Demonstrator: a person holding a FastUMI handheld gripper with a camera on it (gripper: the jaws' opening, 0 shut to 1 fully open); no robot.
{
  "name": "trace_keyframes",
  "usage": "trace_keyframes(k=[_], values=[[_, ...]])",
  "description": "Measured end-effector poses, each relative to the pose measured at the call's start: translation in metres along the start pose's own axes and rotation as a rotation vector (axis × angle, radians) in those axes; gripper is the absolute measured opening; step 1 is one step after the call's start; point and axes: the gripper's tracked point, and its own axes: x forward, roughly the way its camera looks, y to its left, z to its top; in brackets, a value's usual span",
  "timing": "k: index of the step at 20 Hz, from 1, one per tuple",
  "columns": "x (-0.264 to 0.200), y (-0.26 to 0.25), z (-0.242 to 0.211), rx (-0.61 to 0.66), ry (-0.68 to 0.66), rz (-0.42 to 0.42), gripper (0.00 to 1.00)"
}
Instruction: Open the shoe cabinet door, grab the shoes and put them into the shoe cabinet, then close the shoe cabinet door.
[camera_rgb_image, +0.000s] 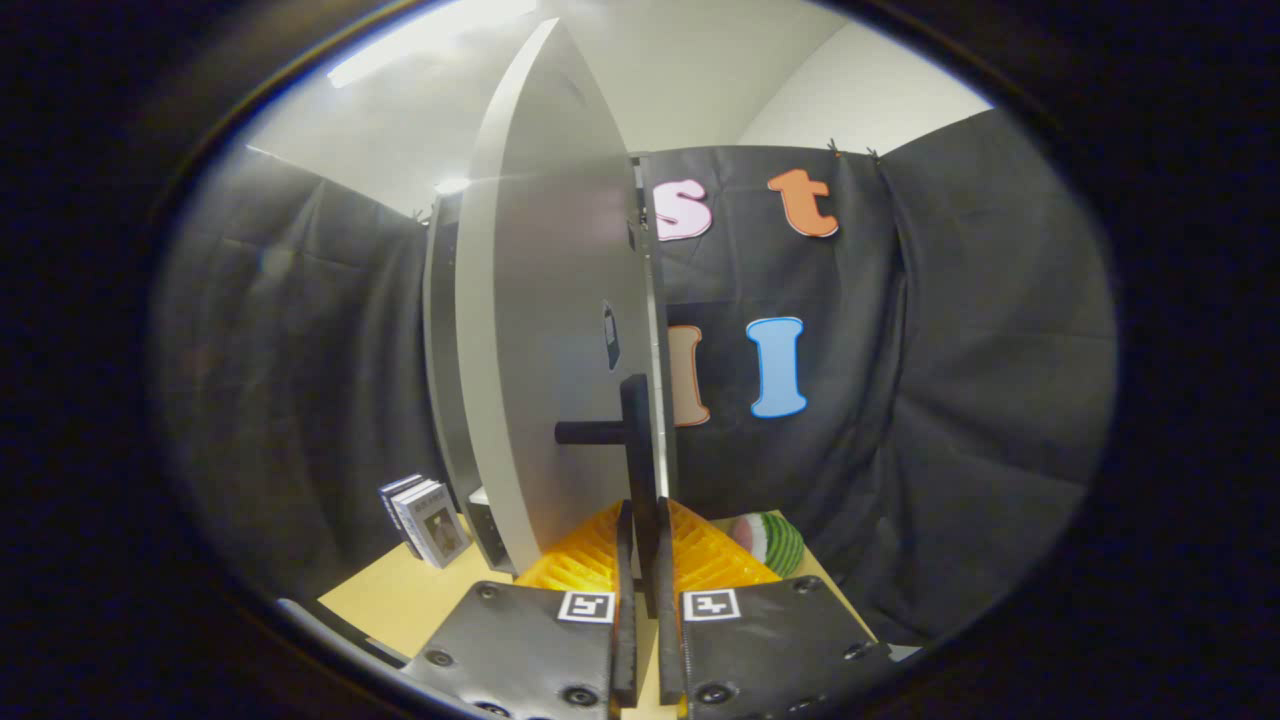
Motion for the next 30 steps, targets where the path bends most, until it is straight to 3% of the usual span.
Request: trace_keyframes(k=[3, 9, 15, 19, 25, 30], values=[[0.003, -0.017, 0.001, 0.015, 0.003, -0.006, 0.04], [0.003, -0.035, 0.003, 0.013, 0.003, -0.003, 0.04], [-0.006, -0.043, 0.001, 0.017, 0.007, 0.006, 0.07], [-0.028, -0.045, 0.003, -0.008, -0.002, -0.032, 0.10], [-0.054, -0.013, -0.005, -0.030, -0.009, -0.054, 0.11], [-0.056, 0.056, -0.038, -0.007, 0.046, -0.046, 0.14]])
